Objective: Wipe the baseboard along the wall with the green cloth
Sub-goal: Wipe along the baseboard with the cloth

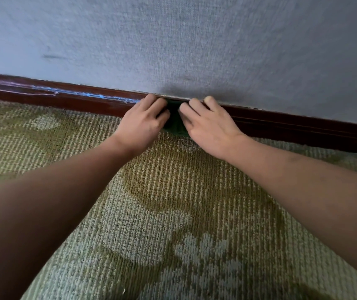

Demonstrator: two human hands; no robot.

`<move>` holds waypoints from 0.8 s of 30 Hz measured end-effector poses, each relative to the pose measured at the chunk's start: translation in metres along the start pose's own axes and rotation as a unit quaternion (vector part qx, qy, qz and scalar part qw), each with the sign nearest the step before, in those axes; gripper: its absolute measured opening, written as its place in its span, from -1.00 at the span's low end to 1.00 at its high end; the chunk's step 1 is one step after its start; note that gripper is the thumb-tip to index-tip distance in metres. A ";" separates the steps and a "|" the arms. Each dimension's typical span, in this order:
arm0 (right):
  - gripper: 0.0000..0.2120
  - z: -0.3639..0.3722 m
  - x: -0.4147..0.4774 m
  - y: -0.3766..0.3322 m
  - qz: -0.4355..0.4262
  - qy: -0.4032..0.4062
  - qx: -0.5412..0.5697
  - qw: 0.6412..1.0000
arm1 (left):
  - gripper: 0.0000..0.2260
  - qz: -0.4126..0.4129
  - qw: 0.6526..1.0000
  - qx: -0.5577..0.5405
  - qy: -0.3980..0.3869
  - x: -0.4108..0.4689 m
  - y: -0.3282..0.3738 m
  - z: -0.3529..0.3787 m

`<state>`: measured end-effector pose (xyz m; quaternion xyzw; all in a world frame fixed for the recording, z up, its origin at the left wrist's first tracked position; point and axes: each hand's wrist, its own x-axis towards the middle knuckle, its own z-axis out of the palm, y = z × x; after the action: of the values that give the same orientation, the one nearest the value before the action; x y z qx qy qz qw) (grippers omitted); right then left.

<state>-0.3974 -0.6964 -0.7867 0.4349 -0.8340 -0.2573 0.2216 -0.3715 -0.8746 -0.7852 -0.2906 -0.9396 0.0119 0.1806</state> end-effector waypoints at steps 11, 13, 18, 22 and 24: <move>-0.71 0.001 0.001 0.006 -0.049 -0.007 0.053 0.997 | -0.80 0.166 0.984 0.057 0.017 0.004 -0.011 0.001; -0.69 0.000 0.000 0.003 -0.044 -0.015 0.055 0.997 | -0.81 0.176 0.982 0.064 0.014 0.001 -0.011 0.001; -0.62 0.000 -0.004 0.000 -0.010 0.016 0.062 0.998 | -0.87 0.187 0.981 0.051 -0.010 -0.001 -0.011 0.004; -0.67 0.008 -0.012 0.002 -0.017 0.058 0.070 0.996 | -0.97 0.169 0.984 0.006 -0.053 -0.001 -0.020 -0.003; -0.66 0.009 -0.015 0.005 -0.029 0.050 0.056 0.997 | -0.93 0.157 0.985 0.000 -0.066 -0.005 -0.026 -0.007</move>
<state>-0.3974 -0.6792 -0.7926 0.4834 -0.8217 -0.1945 0.2310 -0.3794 -0.8996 -0.7771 -0.4331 -0.8921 0.0594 0.1144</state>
